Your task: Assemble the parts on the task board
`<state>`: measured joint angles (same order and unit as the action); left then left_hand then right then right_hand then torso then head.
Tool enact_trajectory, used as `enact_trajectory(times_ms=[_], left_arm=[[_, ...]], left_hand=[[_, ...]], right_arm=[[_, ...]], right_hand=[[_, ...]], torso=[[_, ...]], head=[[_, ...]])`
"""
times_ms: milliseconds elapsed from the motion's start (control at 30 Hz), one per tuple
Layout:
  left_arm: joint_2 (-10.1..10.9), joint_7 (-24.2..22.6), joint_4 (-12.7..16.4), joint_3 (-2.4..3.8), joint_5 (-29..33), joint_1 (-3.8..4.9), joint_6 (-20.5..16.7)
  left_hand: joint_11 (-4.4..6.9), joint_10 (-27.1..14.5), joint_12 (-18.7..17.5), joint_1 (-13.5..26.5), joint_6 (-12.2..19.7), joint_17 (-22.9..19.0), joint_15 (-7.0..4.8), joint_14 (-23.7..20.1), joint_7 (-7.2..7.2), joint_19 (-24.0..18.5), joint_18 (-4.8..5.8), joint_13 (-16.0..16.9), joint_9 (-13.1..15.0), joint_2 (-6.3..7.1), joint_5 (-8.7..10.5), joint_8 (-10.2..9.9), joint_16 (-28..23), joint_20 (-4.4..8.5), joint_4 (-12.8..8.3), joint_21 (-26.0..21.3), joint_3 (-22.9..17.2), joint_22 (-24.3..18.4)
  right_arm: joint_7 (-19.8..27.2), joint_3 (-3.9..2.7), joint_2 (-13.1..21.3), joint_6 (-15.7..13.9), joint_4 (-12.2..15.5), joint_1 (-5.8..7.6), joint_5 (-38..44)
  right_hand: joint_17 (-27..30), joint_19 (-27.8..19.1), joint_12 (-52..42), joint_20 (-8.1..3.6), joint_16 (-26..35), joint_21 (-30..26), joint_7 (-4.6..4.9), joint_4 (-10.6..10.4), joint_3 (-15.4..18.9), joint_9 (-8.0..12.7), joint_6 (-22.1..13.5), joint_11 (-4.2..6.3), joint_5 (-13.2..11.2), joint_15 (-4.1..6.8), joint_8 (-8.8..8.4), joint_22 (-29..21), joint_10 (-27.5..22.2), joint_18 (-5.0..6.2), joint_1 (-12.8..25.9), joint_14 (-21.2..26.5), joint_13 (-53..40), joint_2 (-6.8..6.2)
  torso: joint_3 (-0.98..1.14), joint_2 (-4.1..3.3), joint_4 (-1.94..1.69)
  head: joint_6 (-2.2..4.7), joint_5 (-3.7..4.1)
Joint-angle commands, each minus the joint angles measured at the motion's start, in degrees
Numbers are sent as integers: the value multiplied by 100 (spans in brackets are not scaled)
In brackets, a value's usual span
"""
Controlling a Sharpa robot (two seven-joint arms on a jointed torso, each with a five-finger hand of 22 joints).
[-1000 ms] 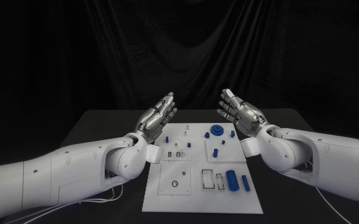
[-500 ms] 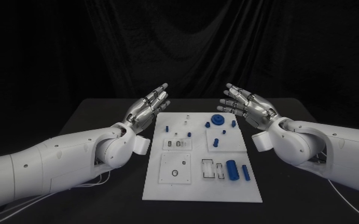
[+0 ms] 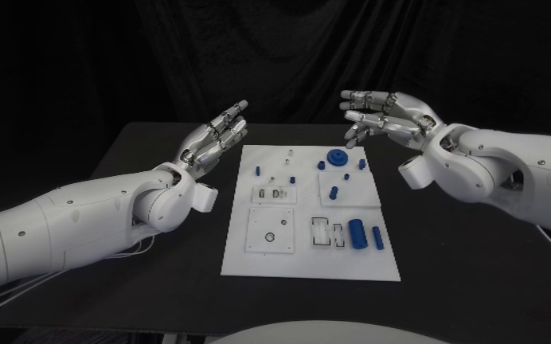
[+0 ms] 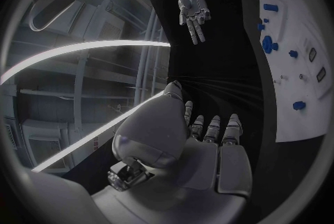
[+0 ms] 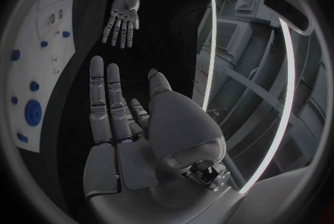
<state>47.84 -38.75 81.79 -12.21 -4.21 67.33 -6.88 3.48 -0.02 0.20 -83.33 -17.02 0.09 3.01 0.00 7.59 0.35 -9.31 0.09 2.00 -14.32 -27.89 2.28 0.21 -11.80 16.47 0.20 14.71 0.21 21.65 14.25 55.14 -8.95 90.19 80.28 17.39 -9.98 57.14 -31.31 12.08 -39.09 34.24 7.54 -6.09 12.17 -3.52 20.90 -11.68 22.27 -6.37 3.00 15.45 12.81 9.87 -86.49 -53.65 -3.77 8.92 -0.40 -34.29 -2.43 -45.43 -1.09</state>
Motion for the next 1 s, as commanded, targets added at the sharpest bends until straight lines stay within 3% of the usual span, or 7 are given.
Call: enact_trajectory(times_ms=[33, 100, 167, 267, 467, 667, 1000], left_arm=[[119, -1092, 141, 5, -222, 5, -32], [215, -1084, 232, 5, -267, 6, -44], [323, -1075, 332, 5, -328, 7, -64], [452, -1077, 433, 5, -451, 9, -98], [572, -1101, 504, 6, -735, 12, -145], [728, -1144, 698, 6, -1093, 38, -188], [1005, -1221, 1003, 5, -1600, 131, -359]], left_hand=[[-61, 2, -20, -47, 45, -9, -59, 0, -33, -24, -87, -9, -9, 3, -28, -40, -21, 17, 3, -9, -32, -12], [-102, 2, -20, -62, 50, -9, -73, 0, -54, -21, -88, -9, -9, 12, -49, -40, -21, 30, 5, -7, -31, -10], [-118, 2, -20, -69, 49, -9, -74, 0, -62, -20, -89, -9, -9, 20, -60, -39, -21, 33, 6, -6, -29, -9], [-175, 2, -20, -87, 91, -9, -57, 0, -95, -17, -92, -9, -14, 45, -94, -45, -21, 31, 14, -3, -19, -7], [-260, 2, -20, -113, 104, -9, -34, 0, -118, -11, -95, -9, -13, 62, -141, -44, -21, 12, 19, 3, -11, -3], [-573, 65, 0, -237, 203, -9, 4, 0, -233, -2, -98, 11, -20, 97, -280, -51, -21, -23, 20, 11, -24, 3], [-617, 119, 11, -317, 135, -9, -119, 0, -378, -26, -104, 22, -12, 161, -374, -42, -21, 199, 12, -12, -18, -14]], right_arm=[[-1251, -7, -15, -346, -6, 245, 2276], [-1600, -7, -37, -321, -16, 372, 3001], [-1955, -7, -72, -296, -27, 493, 3940], [-2305, -7, -149, -279, -44, 587, 5218], [-2666, -7, -264, -314, -35, 654, 6963], [-2840, -7, -296, -462, 15, 669, 7863], [-3022, -7, -391, -480, -6, 662, 8313]], right_hand=[[-92, 230, -260, -84, -336, 317, 21, 106, -77, -53, 333, 11, -216, 81, 75, 194, 281, 54, -84, -273, -11, -50], [-174, 383, -318, -150, -581, 560, 127, 202, -140, -171, 983, 70, -175, 164, 227, 349, 444, 55, -149, -495, -7, -113], [-284, 591, -391, -251, -881, 907, 31, 258, -228, -175, 1037, 151, -403, 268, 186, 579, 800, 60, -162, -817, -5, -159], [-410, 773, -317, -371, -1162, 1344, -35, 322, -425, -320, 1815, 249, -637, 382, 317, 897, 1197, 57, -183, -1149, 19, -265], [-589, 1924, 171, -624, -1296, 3427, -376, 304, -806, -430, 2404, 496, -828, 649, 298, 3722, 2400, -323, -32, -2190, 28, -548], [-704, 2143, 779, -580, -1158, 3826, -274, 283, -1118, -435, 2738, 539, -832, 600, 214, 4295, 3068, -395, 45, -2616, 20, -730], [-846, 2143, 1185, -572, -1161, 3838, -265, 120, -1283, -403, 2815, 558, -1022, 583, 88, 4314, 3571, -384, 264, -2701, 16, -900]], torso=[[-30, -129, -51], [-30, -171, -63], [-34, -216, -77], [-51, -311, -104], [-66, -463, -189], [-78, -592, -191], [-140, -855, -301]], head=[[-59, 31], [-117, 43], [-193, 66], [-249, 136], [-313, 292], [-330, 422], [-229, 542]])
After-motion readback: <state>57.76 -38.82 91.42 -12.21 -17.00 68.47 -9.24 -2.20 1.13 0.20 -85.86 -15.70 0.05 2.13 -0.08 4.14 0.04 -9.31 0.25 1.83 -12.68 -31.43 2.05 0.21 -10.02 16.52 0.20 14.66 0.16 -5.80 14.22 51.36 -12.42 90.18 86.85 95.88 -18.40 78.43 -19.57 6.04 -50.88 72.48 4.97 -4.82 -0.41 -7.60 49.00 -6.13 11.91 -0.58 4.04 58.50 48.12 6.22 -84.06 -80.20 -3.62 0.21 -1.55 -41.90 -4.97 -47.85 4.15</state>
